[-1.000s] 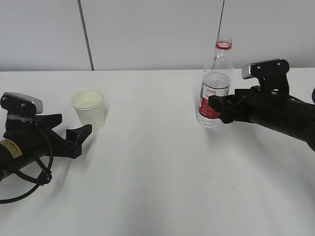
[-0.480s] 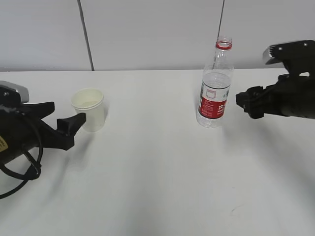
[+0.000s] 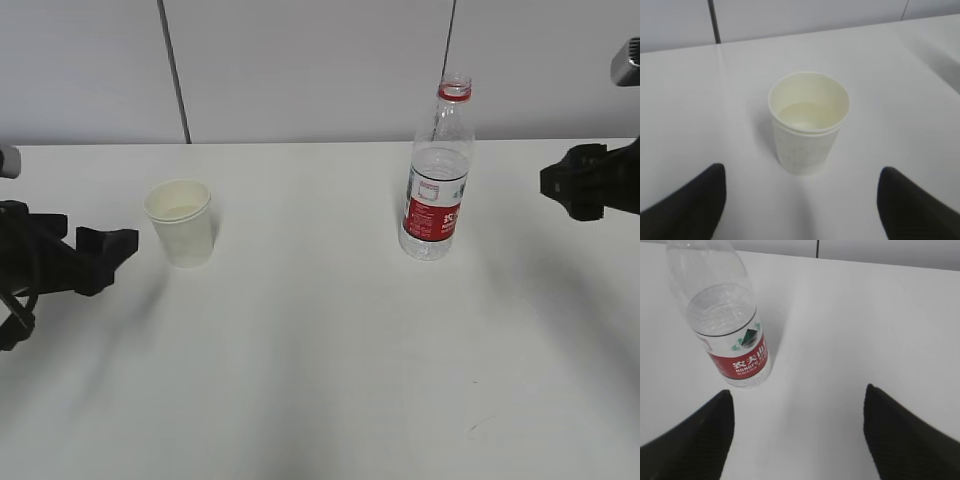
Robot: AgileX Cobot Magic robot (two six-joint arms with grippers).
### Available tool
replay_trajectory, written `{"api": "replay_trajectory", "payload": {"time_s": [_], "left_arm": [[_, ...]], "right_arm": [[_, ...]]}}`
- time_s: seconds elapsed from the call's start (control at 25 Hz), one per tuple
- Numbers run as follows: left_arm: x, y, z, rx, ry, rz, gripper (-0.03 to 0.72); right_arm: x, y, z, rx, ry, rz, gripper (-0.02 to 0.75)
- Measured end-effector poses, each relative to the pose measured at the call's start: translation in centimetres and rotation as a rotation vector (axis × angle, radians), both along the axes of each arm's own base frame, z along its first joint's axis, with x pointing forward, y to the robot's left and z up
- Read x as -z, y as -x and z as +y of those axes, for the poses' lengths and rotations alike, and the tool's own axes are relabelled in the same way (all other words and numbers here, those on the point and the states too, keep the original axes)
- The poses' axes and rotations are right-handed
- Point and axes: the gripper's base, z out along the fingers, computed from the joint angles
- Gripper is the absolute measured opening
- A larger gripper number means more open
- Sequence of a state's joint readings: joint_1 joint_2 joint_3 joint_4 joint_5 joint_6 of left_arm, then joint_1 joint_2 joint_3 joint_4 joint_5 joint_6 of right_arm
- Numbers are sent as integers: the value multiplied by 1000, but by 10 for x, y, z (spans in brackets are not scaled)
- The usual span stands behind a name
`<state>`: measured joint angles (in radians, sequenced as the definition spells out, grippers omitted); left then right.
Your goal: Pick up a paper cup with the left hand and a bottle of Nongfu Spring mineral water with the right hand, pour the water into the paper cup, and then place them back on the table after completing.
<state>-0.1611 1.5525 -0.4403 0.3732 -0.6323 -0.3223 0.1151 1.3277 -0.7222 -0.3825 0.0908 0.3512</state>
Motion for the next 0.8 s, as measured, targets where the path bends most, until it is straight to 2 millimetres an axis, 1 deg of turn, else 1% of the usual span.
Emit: {"api": "replay_trajectory", "payload": {"time_s": [0.24,0.36,0.44,0.56,0.72,0.8], "left_arm": [[-21,18,11,-96,-33,110,563],[-30,29,19,-161,-87,201,563],[-40,33,20,-195,-116,253,558],[-58,35,18,-239,-143,330,520],[-73,38,17,-317,-166,517,454],[-81,41,18,-353,-175,614,432]], "right_arm": [[-2,14,-5,81,-30,91,592],[-3,19,-6,116,-59,134,592],[-3,24,-7,142,-80,170,592],[-4,32,-8,180,-104,237,592],[-17,39,-9,220,-120,324,592],[-27,42,-8,222,-120,382,592]]}}
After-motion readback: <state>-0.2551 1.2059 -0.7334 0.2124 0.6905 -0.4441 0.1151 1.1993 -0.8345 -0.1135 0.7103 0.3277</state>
